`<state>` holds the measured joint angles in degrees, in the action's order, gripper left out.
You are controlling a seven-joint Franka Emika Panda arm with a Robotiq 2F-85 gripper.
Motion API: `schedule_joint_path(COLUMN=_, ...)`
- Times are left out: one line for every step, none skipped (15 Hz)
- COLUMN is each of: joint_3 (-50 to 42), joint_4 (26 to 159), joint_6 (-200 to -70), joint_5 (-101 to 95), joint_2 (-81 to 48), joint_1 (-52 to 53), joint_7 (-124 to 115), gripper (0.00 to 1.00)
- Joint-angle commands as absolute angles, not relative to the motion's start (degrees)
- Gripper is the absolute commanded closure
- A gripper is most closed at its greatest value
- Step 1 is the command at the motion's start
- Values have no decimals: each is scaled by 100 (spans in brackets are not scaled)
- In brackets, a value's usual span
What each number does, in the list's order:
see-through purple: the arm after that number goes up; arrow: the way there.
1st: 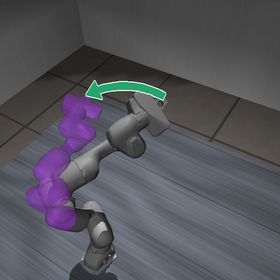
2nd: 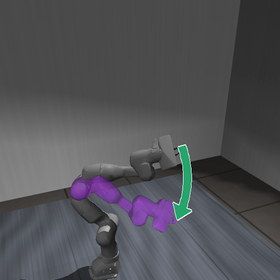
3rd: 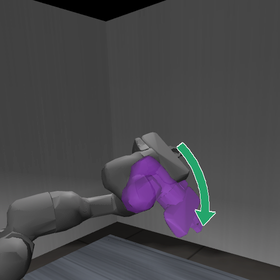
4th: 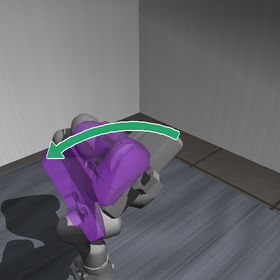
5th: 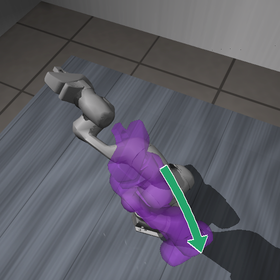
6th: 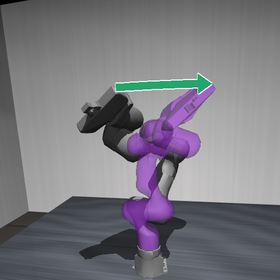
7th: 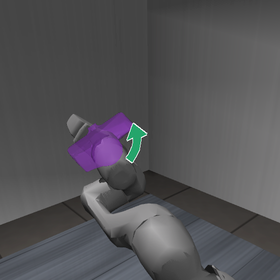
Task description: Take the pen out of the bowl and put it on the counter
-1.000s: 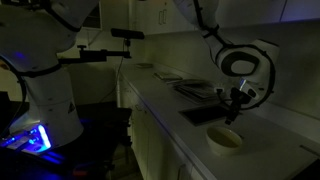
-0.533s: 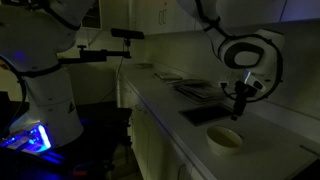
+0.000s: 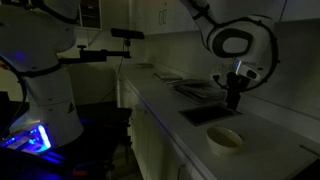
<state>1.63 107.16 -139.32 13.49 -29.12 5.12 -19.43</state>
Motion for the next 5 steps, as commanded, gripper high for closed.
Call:
schedule_joint_path(joint_3=1, joint_4=11645, joint_6=-14517, joint_5=957, joint_2=-2182, joint_1=662, joint_7=-1923, gripper=0)
schedule_joint_path(joint_3=-70, joint_4=11845, joint_6=-14638, joint_5=732, joint_2=-2024, joint_1=720, joint_7=-2029, gripper=0)
schedule_joint_path(joint_3=-128, joint_4=12031, joint_6=-14713, joint_5=511, joint_2=-1866, joint_1=759, joint_7=-2091, gripper=0)
schedule_joint_path(joint_3=-154, joint_4=12198, joint_6=-14786, joint_5=352, joint_2=-1722, joint_1=769, joint_7=-2095, gripper=0)
schedule_joint_path(joint_3=-158, joint_4=12326, joint_6=-14810, joint_5=242, joint_2=-1608, joint_1=759, joint_7=-2087, gripper=0)
